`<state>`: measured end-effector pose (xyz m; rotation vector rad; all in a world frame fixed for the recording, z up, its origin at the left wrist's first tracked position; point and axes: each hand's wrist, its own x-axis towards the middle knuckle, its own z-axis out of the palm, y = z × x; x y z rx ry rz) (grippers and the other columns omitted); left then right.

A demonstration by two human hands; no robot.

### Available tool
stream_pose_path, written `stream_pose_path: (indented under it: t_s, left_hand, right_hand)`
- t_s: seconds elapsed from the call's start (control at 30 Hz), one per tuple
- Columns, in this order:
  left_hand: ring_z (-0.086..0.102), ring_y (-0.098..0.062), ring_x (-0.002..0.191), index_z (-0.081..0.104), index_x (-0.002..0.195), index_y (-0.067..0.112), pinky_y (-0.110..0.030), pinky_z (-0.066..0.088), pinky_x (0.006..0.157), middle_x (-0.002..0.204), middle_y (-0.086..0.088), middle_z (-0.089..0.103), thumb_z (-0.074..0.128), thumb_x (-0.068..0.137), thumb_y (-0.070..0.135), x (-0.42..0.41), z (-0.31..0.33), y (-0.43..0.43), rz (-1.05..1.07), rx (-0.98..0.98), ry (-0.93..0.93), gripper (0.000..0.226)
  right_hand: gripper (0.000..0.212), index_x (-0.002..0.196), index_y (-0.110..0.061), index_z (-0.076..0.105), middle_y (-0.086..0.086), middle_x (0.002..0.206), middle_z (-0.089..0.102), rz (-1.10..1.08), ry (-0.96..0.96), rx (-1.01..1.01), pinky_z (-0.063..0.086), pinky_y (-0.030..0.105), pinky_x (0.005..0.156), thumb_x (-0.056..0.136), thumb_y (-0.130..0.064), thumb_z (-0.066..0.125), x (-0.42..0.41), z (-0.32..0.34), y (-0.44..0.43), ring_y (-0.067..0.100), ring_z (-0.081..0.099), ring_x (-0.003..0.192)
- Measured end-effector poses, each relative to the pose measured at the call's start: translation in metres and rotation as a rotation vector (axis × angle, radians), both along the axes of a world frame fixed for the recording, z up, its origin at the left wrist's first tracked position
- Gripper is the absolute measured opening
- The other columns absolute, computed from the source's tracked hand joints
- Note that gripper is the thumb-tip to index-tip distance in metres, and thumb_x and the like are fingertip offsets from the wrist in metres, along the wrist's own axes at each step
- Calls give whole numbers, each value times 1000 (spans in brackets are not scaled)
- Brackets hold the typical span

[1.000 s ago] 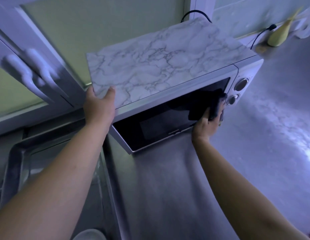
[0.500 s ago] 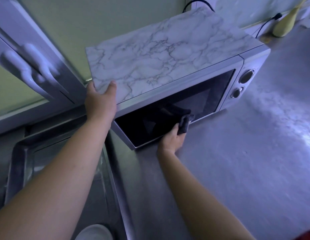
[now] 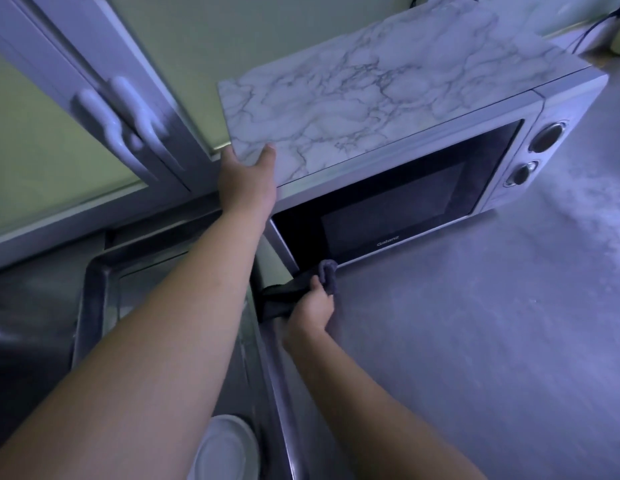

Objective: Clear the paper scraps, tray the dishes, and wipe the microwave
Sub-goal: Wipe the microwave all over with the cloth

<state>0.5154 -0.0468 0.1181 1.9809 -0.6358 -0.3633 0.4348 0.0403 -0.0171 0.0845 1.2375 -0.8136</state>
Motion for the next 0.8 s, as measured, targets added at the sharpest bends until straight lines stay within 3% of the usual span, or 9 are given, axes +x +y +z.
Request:
stream_pose_path:
  t_s: [0.13,0.3,0.4,0.53,0.6,0.67,0.73,0.8]
  left_hand:
    - [58,-22,122,52,137,14,-35,47,103,135,-1,61,64,89,47,-4,4,1,13,23,-11,59]
    - [59,-23,121,53,137,14,-37,48,102,134,-2,61,64,88,47,-4,4,1,21,23,-3,60]
    - [58,-25,123,50,140,15,-39,48,103,137,-2,60,63,88,49,-2,2,0,13,35,-4,63]
    - [58,-24,123,50,140,16,-39,47,104,138,-2,59,63,88,49,-1,-1,0,5,19,-2,62]
    - [58,-24,123,50,141,17,-37,47,104,138,-1,59,63,88,48,-1,-2,-1,9,14,-6,62]
    - [58,-24,123,50,141,17,-36,47,103,138,-2,59,63,88,49,1,-4,-2,15,13,-10,63]
    - [57,-24,123,50,141,16,-37,47,104,138,-2,59,63,88,49,2,-5,-2,9,13,-18,65]
    - [56,-23,126,48,143,16,-37,46,106,141,-1,58,62,88,50,3,-6,-2,0,12,-14,67]
  right_hand:
    - [41,133,-4,58,22,121,68,166,-363,16,53,43,91,98,-24,50,-64,-6,-9,36,65,111]
    - [41,119,0,68,21,117,71,283,-430,-98,61,44,69,86,-23,60,-142,3,-22,35,73,98]
    - [34,118,-6,69,17,115,73,302,-266,-213,60,39,71,94,-25,56,-178,14,-40,31,73,99]
    - [20,117,-13,64,10,103,72,147,221,-539,55,41,85,100,-14,53,-214,29,-77,26,69,96]
    - [15,109,-10,63,-2,74,66,67,398,-731,53,32,65,100,-13,52,-228,45,-103,13,63,68]
    - [19,113,-21,62,-18,57,59,-20,483,-853,46,17,49,98,-16,50,-234,60,-133,-2,53,48]
    - [29,122,-30,60,-26,65,63,-74,542,-901,47,10,52,95,-20,52,-226,70,-162,-10,56,53]
    - [43,132,-29,61,-24,101,71,-103,617,-877,55,18,80,90,-22,54,-211,69,-184,-8,65,88]
